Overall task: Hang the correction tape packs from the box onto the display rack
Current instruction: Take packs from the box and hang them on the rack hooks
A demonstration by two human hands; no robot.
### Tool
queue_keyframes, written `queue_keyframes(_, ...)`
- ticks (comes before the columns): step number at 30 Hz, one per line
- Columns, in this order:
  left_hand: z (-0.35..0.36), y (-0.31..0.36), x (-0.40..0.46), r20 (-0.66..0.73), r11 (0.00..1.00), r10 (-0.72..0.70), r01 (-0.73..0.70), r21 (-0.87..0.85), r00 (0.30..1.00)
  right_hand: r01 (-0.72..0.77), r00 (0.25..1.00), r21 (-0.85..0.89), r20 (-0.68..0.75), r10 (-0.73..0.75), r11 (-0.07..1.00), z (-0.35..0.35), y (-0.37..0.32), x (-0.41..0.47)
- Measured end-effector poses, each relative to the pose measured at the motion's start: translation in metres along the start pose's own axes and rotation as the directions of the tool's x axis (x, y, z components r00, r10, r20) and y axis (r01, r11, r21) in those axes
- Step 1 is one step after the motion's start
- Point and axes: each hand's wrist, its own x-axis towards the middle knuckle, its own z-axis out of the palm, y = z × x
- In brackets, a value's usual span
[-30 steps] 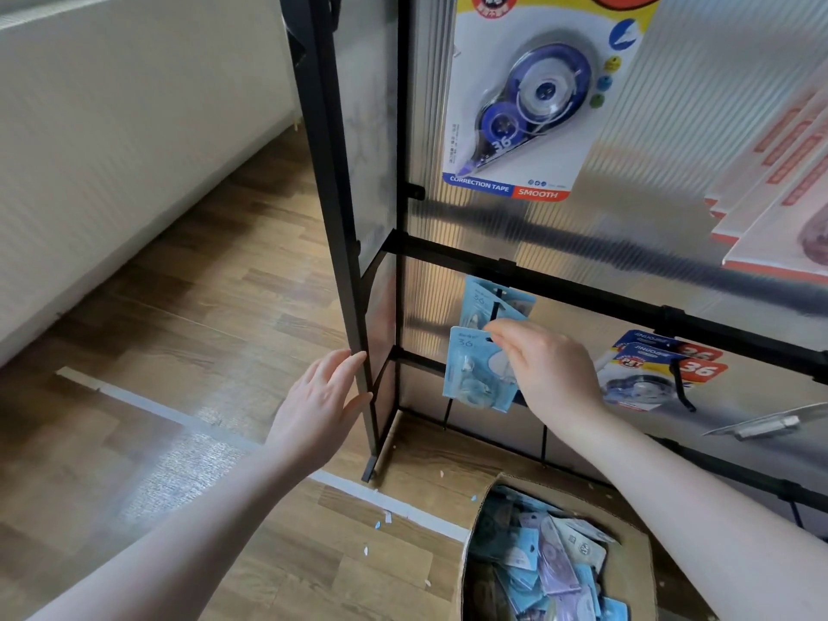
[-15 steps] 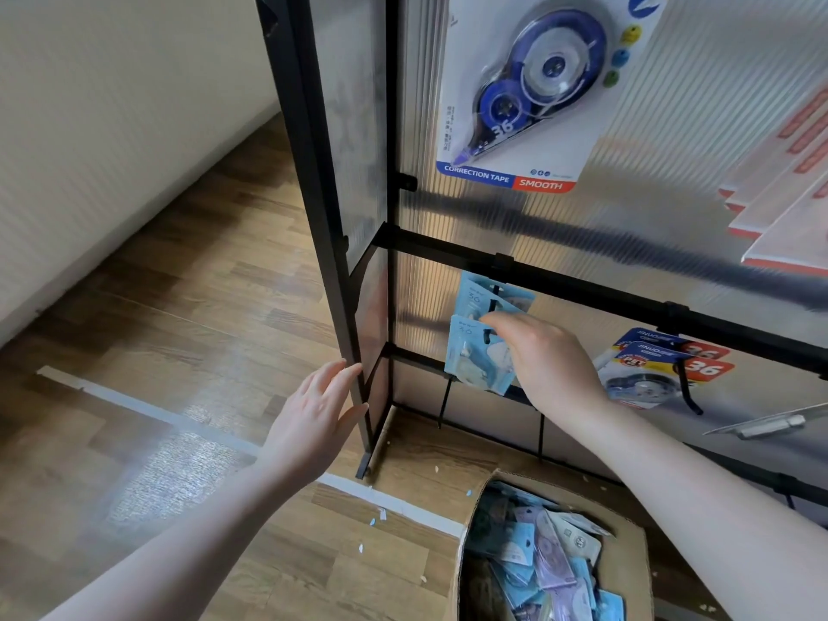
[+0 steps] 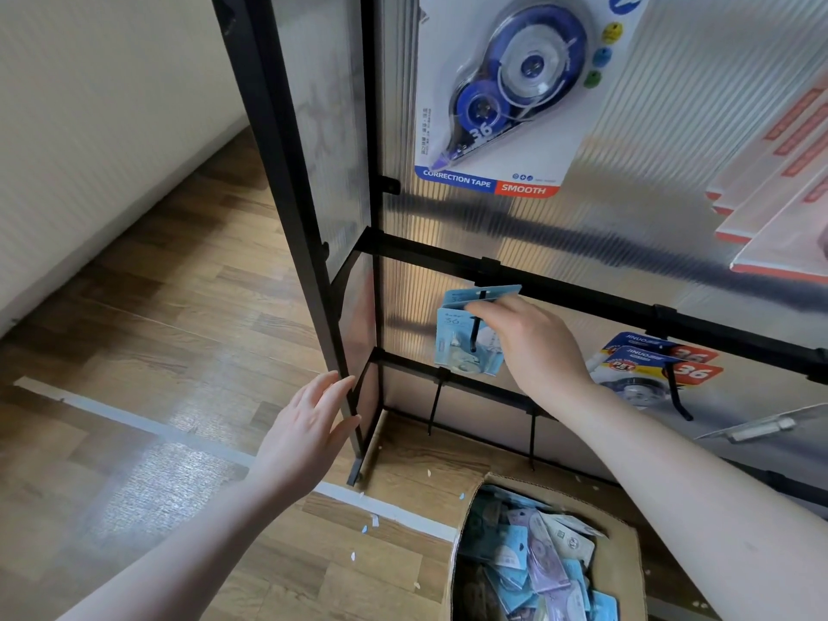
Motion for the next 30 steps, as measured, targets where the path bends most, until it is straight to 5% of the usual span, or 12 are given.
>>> queue_keyframes(14,0.003,0.021,0.003,0.005,0.999,0.036,-0.036,0.014,0.999,-0.195,0.976,-0.071,-0.108,0.187,0.978,0.018,0.041,-0.062)
queue_keyframes(22,0.027,0.046,0.002,0.035,0.996,0.071,-0.073,0.047,0.997,-0.300,0.951,-0.155,0.029,0.308,0.941,0.042,0.075,-0.132)
queue_keyframes(30,0.083,0.098,-0.007,0.106,0.996,0.066,-0.071,0.048,0.992,-0.468,0.848,-0.201,0.172,0.501,0.861,0.050,0.135,-0.226)
